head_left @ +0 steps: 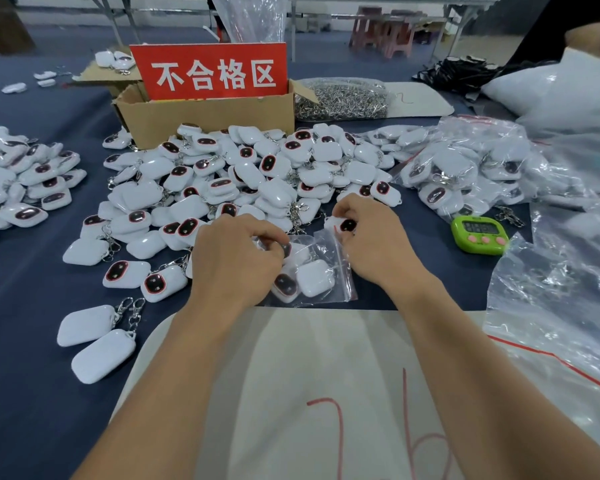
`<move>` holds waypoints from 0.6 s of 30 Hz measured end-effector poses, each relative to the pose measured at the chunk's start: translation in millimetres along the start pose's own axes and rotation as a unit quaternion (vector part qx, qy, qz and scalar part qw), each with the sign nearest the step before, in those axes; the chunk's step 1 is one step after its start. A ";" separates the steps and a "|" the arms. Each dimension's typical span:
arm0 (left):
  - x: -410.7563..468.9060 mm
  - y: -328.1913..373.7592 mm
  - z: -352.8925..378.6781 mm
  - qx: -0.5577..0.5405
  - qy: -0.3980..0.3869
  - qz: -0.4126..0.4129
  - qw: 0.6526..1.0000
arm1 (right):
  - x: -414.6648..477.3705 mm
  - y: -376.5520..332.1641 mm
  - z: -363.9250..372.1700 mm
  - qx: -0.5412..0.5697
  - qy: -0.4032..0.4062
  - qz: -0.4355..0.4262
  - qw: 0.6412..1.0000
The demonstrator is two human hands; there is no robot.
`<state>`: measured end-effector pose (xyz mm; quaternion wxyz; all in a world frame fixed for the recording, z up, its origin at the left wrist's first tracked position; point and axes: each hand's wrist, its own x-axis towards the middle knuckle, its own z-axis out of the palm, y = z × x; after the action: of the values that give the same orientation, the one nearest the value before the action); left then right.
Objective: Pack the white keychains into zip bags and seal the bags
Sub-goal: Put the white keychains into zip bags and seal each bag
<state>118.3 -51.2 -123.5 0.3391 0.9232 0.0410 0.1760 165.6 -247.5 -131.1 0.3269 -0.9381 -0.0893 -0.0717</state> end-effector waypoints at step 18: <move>-4.2 13.2 -1.8 -0.039 0.034 0.000 0.999 | -41.7 7.1 -25.5 -0.086 -0.021 0.108 0.990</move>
<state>113.1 -61.1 -115.0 0.3731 0.9029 0.0453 0.2088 124.6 -274.0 -123.6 0.2491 -0.9681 0.0122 -0.0237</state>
